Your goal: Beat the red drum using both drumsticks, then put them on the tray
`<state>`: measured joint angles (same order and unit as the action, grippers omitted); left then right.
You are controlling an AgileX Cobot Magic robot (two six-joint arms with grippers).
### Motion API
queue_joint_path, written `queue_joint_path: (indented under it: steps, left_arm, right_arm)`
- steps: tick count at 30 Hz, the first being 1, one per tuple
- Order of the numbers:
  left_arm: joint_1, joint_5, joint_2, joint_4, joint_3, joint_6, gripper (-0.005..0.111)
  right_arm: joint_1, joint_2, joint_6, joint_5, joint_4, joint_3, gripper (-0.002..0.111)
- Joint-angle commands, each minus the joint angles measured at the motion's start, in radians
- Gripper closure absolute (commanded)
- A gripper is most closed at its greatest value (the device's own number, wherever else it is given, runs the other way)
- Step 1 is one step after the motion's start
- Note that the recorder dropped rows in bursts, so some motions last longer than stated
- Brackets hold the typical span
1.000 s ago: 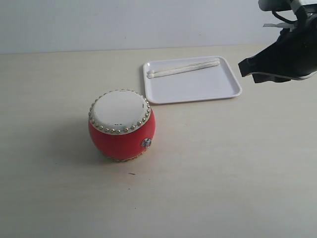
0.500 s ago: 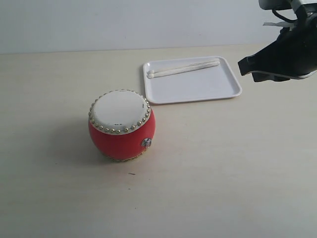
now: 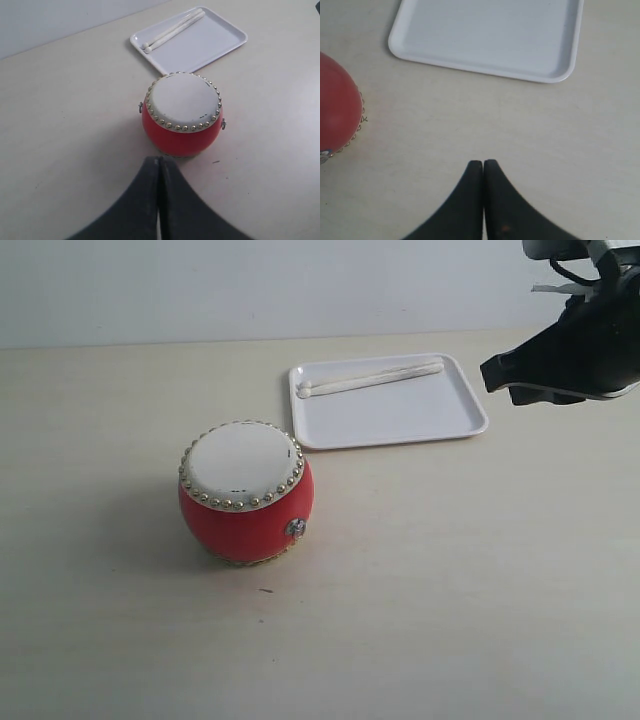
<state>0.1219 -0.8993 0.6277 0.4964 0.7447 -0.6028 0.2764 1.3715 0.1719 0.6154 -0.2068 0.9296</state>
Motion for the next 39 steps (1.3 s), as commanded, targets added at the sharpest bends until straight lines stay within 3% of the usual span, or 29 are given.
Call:
queue_joint_path:
  steps: [1,26,32,39]
  left_arm:
    - [0.009,0.001,0.001,0.014,-0.001,0.007,0.107]
    - [0.007,0.001,-0.081,-0.037,-0.001,0.007,0.107]
    - [0.007,0.001,-0.158,-0.167,-0.001,0.007,0.107]
    - [0.007,0.001,-0.285,-0.436,-0.001,0.007,0.107]
  right_arm:
    - [-0.003,-0.008,-0.001,-0.012,-0.002,-0.005,0.108]
    - [-0.003,-0.008,0.001,-0.012,-0.002,-0.005,0.108]
    - [-0.003,-0.008,0.001,-0.012,-0.002,-0.005,0.108]
    - [-0.003,-0.008,0.001,-0.012,-0.002,-0.005,0.108]
